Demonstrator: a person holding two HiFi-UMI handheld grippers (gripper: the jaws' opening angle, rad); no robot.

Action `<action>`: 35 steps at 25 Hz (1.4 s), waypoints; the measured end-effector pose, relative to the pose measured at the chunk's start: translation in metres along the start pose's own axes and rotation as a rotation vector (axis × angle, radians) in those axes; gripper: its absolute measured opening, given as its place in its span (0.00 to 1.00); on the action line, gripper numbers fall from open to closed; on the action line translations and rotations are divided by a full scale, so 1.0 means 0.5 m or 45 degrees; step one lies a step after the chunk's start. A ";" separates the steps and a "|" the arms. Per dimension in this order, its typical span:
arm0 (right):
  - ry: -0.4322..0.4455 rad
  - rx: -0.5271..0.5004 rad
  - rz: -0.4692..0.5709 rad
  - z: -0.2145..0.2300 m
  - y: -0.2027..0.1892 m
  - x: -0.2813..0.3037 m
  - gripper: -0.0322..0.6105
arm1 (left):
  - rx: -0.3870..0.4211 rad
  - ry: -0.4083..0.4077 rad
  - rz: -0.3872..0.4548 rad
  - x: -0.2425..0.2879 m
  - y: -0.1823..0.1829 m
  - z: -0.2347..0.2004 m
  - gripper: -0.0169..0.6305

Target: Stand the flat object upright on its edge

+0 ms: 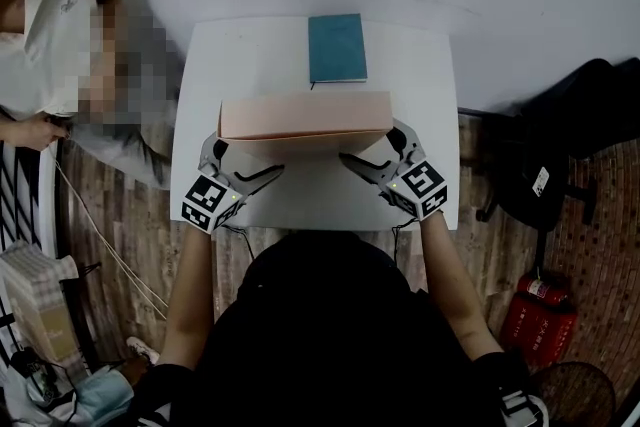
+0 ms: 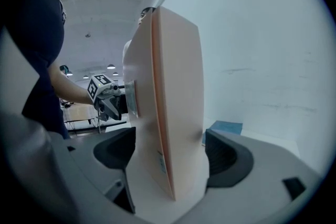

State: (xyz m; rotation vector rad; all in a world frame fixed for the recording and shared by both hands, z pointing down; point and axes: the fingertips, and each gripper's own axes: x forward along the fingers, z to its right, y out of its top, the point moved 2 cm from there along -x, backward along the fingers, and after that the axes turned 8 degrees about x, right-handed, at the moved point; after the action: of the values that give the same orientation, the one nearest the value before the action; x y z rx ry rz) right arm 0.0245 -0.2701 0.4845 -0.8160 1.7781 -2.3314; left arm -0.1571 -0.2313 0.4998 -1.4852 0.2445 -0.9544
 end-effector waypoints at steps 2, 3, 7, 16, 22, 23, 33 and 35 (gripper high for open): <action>0.031 -0.010 0.007 0.002 0.008 -0.003 0.63 | -0.019 -0.013 0.037 -0.006 0.012 -0.007 0.79; 0.045 -0.016 0.011 0.002 0.012 -0.004 0.63 | -0.020 -0.019 0.055 -0.009 0.019 -0.011 0.79; 0.095 -0.059 0.017 -0.001 0.030 -0.012 0.64 | -0.008 -0.049 0.096 -0.021 0.042 -0.018 0.80; 0.175 -0.143 0.103 -0.005 0.115 -0.038 0.64 | 0.014 -0.038 0.191 -0.051 0.107 -0.045 0.81; 0.223 -0.240 0.154 -0.024 0.183 -0.064 0.64 | 0.096 -0.053 0.290 -0.086 0.189 -0.054 0.81; 0.233 -0.257 0.169 -0.030 0.199 -0.069 0.64 | 0.115 -0.054 0.304 -0.092 0.206 -0.055 0.81; 0.256 -0.451 0.263 -0.087 0.346 -0.118 0.63 | 0.301 0.002 0.522 -0.167 0.400 -0.050 0.80; 0.231 -0.505 0.309 -0.102 0.381 -0.127 0.63 | 0.350 0.046 0.553 -0.182 0.442 -0.042 0.80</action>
State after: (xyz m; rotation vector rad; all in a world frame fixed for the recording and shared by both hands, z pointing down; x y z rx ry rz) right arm 0.0097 -0.2611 0.2778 -0.4007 2.3126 -1.9836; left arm -0.1434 -0.2279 0.2603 -1.1029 0.4254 -0.6339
